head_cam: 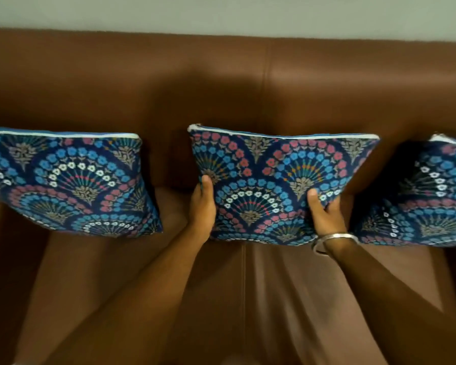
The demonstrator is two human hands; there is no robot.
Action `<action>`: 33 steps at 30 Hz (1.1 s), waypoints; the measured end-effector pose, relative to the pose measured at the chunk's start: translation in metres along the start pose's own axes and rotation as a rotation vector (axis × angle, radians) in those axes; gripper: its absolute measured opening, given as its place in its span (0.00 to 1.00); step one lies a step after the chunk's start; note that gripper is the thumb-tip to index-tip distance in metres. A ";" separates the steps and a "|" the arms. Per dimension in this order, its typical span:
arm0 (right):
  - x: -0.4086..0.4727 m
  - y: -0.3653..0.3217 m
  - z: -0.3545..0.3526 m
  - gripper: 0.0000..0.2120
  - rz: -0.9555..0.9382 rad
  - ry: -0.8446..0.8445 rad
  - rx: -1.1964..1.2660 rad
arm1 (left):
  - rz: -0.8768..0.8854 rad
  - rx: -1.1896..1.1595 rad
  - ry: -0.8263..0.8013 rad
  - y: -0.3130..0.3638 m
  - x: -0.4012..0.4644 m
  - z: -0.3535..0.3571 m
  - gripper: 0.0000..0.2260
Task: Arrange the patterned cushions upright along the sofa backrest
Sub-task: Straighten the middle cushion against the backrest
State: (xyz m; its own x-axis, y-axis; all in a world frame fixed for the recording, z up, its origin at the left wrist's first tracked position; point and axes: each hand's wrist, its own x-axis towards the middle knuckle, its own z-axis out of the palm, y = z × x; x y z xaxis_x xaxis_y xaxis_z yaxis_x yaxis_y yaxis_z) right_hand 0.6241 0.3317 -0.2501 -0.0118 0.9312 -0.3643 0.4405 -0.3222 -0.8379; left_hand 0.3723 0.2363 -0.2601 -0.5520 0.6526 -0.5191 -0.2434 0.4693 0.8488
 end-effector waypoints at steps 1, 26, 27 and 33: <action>-0.002 -0.001 0.008 0.42 -0.014 -0.036 -0.013 | 0.006 0.000 -0.005 0.001 0.008 -0.009 0.29; 0.130 0.096 -0.345 0.26 0.148 0.335 0.301 | -0.507 0.061 -0.709 0.033 -0.070 0.393 0.54; 0.132 0.099 -0.347 0.26 0.152 0.319 0.316 | -0.505 0.022 -0.712 0.030 -0.074 0.403 0.54; 0.122 0.099 -0.349 0.33 0.116 0.328 0.368 | -0.411 -0.092 -0.594 0.029 -0.091 0.426 0.43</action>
State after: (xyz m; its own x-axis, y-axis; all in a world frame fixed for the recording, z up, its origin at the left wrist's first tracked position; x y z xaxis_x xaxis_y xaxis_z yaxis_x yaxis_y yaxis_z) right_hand 0.9796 0.4731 -0.2357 0.3274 0.8712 -0.3660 0.0761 -0.4103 -0.9088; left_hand 0.7555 0.4441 -0.2312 0.1184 0.6596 -0.7423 -0.4181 0.7111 0.5652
